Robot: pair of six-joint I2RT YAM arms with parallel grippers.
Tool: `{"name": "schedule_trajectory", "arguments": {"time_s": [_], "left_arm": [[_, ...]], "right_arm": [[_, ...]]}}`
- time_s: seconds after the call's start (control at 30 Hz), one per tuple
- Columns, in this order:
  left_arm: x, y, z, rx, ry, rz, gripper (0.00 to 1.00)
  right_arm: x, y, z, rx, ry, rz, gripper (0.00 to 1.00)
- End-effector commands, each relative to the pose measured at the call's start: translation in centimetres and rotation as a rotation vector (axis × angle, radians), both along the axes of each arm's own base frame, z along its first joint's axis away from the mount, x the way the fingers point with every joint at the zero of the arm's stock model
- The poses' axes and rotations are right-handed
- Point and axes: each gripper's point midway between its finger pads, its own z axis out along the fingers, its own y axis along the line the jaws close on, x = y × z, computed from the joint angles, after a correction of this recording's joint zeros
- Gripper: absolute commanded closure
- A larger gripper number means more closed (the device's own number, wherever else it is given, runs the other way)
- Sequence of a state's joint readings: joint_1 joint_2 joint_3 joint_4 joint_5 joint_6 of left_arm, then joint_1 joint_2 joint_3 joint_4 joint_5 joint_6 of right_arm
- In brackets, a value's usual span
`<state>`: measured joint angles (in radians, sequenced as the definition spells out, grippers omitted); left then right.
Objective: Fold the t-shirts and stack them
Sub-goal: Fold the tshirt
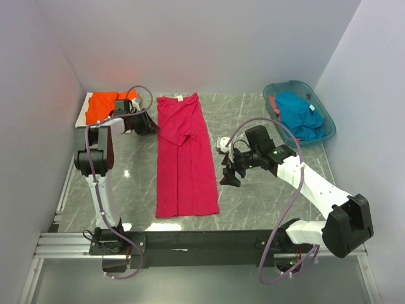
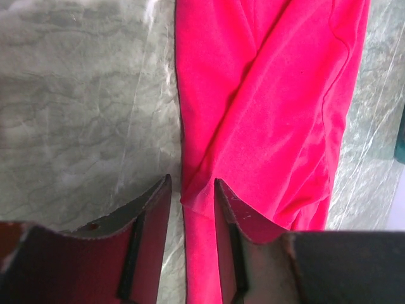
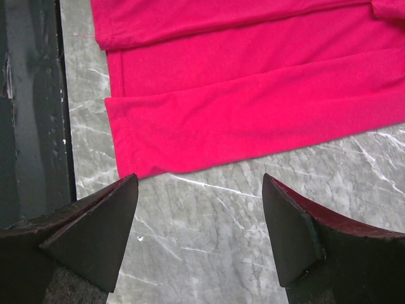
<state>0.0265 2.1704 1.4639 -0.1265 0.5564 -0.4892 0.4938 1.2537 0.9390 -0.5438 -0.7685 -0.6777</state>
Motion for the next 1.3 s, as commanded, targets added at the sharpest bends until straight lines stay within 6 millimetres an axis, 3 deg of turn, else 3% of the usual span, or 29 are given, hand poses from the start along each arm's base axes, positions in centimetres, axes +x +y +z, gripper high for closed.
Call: {"name": "schedule_trajectory", "arguments": {"time_s": [0.0,0.23,0.37,0.47,0.87,0.9,1.13,1.27], "left_arm": [[0.1,-0.7,0.5,0.0,-0.025,-0.049,0.61],[-0.1,-0.6,0.4,0.008,-0.021,-0.056,0.71],[0.4,-0.7,1.4,0.004,-0.038,-0.06,0.92],[0.6,-0.9,2.5,-0.002,-0.066,-0.064,0.99],[0.3,-1.8,7.0,-0.016,-0.154,-0.099,0.99],[0.0,-3.2,7.2,-0.018,-0.16,-0.127,0.99],[0.7,-6.0,9.5,-0.022,-0.193,-0.163,0.99],[1.1,-8.0,9.7,-0.027,-0.191,-0.184,0.99]], "right_arm": [[0.3,0.0,0.1,0.007,0.002,-0.003,0.15],[0.4,0.0,0.0,0.004,0.01,-0.006,0.15],[0.3,0.0,-0.1,0.001,0.014,-0.006,0.15],[0.3,0.0,-0.3,-0.005,0.025,-0.006,0.15],[0.4,0.0,-0.4,-0.007,0.031,-0.005,0.15],[0.4,0.0,-0.4,-0.008,0.03,-0.006,0.15],[0.4,0.0,-0.3,-0.007,0.027,-0.007,0.15],[0.4,0.0,-0.3,-0.007,0.027,-0.008,0.15]]}}
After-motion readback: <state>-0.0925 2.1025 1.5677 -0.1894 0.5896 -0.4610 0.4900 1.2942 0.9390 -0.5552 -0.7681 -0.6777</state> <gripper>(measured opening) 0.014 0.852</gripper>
